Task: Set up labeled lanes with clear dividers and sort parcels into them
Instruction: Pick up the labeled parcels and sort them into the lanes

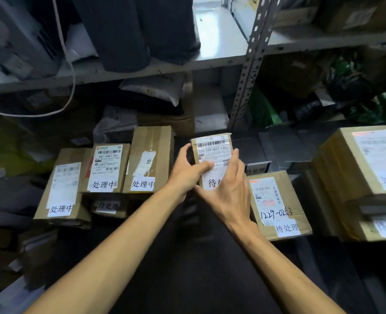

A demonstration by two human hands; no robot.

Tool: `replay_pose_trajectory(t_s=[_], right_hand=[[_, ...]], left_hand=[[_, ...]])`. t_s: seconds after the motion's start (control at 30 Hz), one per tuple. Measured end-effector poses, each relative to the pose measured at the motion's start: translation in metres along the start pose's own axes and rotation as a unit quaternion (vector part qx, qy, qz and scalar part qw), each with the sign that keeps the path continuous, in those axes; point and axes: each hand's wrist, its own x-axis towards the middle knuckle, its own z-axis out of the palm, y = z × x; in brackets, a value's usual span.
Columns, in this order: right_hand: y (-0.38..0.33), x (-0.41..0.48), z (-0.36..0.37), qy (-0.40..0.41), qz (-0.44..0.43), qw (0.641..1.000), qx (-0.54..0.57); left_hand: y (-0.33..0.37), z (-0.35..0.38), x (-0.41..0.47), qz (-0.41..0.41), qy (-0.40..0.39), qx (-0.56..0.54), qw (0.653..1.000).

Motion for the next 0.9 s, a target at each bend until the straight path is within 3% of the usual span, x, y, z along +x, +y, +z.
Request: replay_pose_trajectory(t_s=[0.17,0.33,0.6,0.9], right_hand=[[0.006,-0.009,-0.034,-0.017,0.005,0.966,0.258],[0.008,-0.022,-0.063,-0.041,0.025,0.925,0.376],[0.006,-0.077,-0.099,0.030,0.047,0.901,0.430],[0.031,-0.132,-0.154,0.128,0.065,0.899,0.414]], left_hand=[[0.005,0.000,-0.020,-0.001,-0.001,-0.049,0.999],[0.002,0.008,-0.054,0.015,-0.022,-0.070,0.997],[0.008,0.010,-0.119,0.081,-0.096,0.004,0.992],[0.011,0.035,-0.198,0.177,-0.118,0.063,0.975]])
